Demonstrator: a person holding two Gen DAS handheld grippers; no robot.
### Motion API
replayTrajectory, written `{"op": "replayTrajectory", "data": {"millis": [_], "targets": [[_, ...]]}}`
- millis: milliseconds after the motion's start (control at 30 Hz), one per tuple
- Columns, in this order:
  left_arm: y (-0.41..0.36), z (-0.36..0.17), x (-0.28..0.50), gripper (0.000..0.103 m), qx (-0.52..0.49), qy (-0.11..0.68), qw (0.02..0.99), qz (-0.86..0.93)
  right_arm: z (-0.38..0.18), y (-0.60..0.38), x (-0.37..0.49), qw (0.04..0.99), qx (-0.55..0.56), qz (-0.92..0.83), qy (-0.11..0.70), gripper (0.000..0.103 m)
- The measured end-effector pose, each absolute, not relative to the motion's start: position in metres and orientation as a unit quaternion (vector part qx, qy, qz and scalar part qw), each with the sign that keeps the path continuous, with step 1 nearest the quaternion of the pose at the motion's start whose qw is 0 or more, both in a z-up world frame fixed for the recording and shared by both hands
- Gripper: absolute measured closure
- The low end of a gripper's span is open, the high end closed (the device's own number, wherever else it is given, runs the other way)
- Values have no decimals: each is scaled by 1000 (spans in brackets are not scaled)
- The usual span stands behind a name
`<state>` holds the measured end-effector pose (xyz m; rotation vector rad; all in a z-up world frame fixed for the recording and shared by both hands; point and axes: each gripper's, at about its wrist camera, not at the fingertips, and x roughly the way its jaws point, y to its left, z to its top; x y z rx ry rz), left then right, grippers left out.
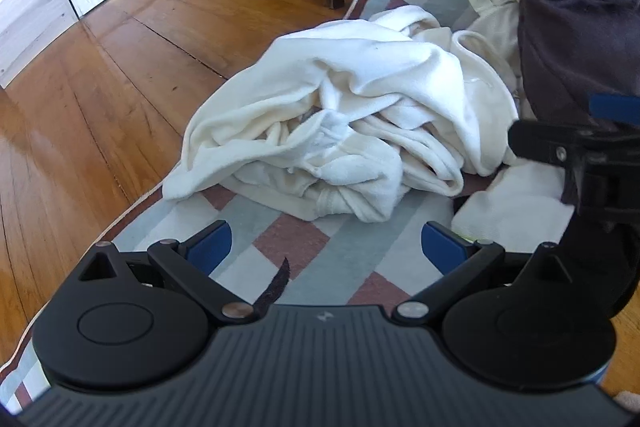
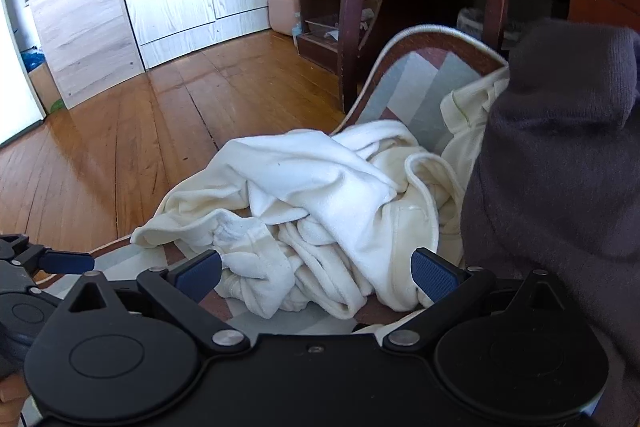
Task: Fold clothes
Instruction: 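Move both grippers toward the crumpled cream fleece jacket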
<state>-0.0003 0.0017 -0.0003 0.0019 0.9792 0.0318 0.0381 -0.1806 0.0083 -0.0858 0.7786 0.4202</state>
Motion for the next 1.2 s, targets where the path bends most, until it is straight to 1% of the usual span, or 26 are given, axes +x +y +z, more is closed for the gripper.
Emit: {"op": "replayTrajectory", "data": {"millis": [67, 467, 1000, 1200], "targets": [[3, -1, -1, 2, -4, 471, 882, 12, 6, -180, 37, 900, -37, 207, 382, 1], [12, -2, -1, 2, -31, 474, 880, 0, -1, -181, 38, 890, -24, 216, 402, 1], [2, -1, -4, 2, -8, 470, 883, -7, -2, -187, 41, 887, -38, 217, 405, 1], [0, 4, -3, 1, -26, 464, 885, -21, -2, -185, 38, 887, -48, 219, 404, 1]]}}
